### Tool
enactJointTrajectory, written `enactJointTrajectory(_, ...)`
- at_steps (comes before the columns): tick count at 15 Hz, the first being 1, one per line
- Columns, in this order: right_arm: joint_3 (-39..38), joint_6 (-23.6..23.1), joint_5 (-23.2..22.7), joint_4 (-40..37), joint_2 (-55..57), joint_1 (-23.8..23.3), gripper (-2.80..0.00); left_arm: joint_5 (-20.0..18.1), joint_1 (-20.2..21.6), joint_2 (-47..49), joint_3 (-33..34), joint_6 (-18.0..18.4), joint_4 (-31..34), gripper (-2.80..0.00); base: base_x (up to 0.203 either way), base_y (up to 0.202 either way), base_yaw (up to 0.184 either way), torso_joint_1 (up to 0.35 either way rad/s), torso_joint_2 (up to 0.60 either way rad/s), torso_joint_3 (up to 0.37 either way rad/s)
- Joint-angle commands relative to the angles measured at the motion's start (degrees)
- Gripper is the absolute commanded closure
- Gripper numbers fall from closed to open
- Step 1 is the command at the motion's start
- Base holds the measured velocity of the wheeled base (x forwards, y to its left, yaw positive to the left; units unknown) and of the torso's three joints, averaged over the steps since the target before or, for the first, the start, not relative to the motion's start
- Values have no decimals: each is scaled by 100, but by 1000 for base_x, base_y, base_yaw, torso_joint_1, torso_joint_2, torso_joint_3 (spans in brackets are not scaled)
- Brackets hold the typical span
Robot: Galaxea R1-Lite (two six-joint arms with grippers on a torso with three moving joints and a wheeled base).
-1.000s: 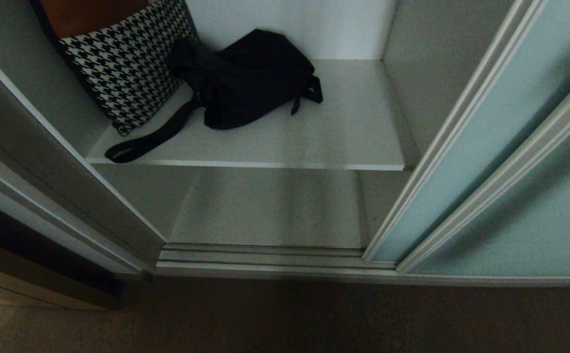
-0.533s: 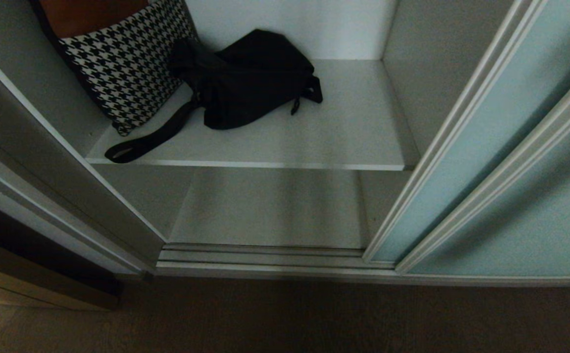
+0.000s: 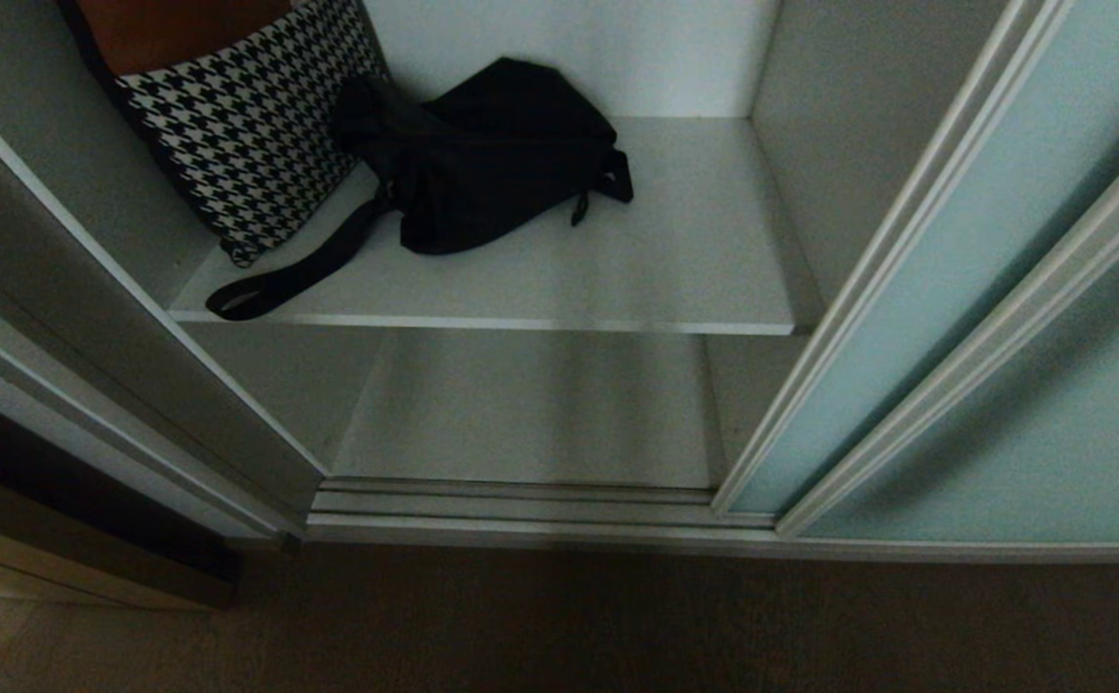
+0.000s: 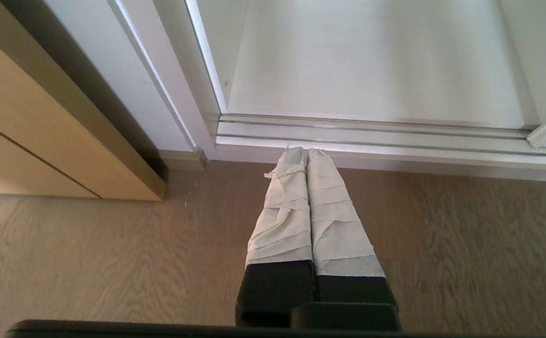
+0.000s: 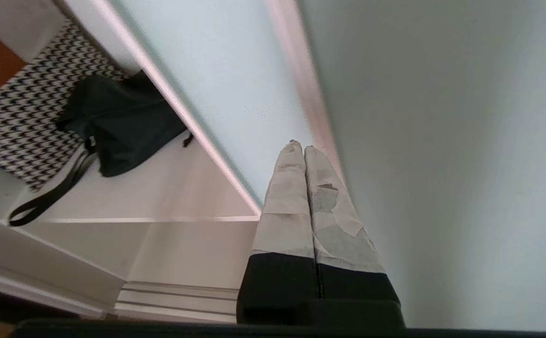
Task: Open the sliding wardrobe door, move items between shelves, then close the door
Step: Close the door
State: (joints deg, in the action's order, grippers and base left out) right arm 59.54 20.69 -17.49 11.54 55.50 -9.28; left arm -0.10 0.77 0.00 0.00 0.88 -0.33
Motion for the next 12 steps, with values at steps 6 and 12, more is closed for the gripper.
enactJointTrajectory(6,321,320,-16,72,758,-196,0,1,2,9,0,0,-3,0,0,0,0,0,0,0)
enactJointTrajectory(12,401,331,0,83,1086,-197,0,1,2,9,0,0,-3,0,0,0,0,0,0,0)
